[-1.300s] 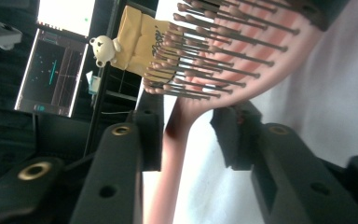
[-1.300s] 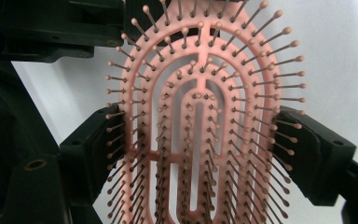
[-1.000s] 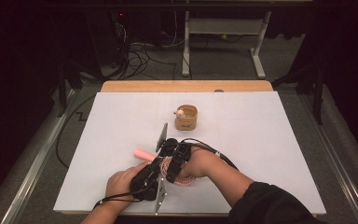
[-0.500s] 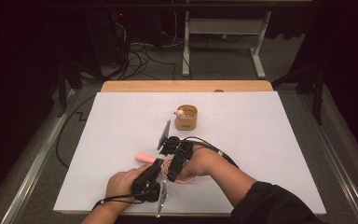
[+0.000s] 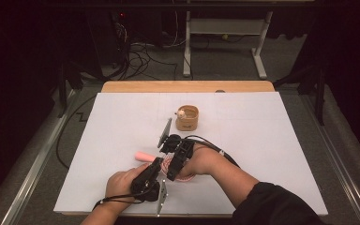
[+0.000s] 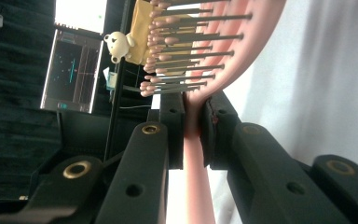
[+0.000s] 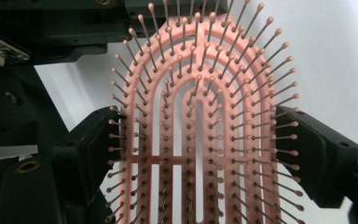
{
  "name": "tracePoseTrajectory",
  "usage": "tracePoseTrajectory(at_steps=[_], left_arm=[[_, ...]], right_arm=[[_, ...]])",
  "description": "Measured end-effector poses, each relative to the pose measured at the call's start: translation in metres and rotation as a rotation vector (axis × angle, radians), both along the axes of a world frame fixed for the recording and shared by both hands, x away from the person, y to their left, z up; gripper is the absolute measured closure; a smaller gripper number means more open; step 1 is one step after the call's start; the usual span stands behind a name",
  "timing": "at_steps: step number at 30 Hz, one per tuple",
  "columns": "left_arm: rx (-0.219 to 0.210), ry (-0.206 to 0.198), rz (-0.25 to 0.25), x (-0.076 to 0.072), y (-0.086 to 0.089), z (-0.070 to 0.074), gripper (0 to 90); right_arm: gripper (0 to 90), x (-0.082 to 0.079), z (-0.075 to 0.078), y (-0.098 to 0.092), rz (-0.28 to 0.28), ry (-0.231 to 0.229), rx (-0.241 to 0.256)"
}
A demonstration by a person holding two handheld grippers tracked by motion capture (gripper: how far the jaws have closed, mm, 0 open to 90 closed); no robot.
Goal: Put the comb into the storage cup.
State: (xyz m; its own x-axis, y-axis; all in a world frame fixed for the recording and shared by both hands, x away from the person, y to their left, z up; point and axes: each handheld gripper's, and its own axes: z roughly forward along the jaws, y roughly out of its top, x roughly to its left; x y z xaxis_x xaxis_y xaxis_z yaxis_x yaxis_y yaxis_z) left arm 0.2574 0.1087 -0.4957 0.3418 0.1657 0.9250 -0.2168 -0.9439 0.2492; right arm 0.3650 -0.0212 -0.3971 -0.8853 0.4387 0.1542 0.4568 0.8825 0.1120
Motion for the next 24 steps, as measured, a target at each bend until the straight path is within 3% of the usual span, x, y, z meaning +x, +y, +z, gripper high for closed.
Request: tracePoseTrajectory(at_steps=[9, 15, 21, 24], left_arm=[[-0.001, -0.007, 0.011, 0.001, 0.001, 0.002, 81.2], [-0.016, -0.011, 0.020, 0.003, 0.001, 0.002, 81.2], [0.013, -0.015, 0.038, 0.003, 0.003, 0.004, 81.2], [-0.002, -0.021, 0.038, 0.004, 0.004, 0.004, 81.2]], right_arm=[[9.4, -0.002, 0.011, -0.002, 0.022, -0.025, -0.007], [2.9, -0.004, 0.016, -0.006, 0.028, -0.006, -0.002], [0.2, -0.006, 0.021, -0.010, 0.032, -0.025, -0.014], [0.2, -0.007, 0.023, -0.014, 0.036, -0.036, -0.021]])
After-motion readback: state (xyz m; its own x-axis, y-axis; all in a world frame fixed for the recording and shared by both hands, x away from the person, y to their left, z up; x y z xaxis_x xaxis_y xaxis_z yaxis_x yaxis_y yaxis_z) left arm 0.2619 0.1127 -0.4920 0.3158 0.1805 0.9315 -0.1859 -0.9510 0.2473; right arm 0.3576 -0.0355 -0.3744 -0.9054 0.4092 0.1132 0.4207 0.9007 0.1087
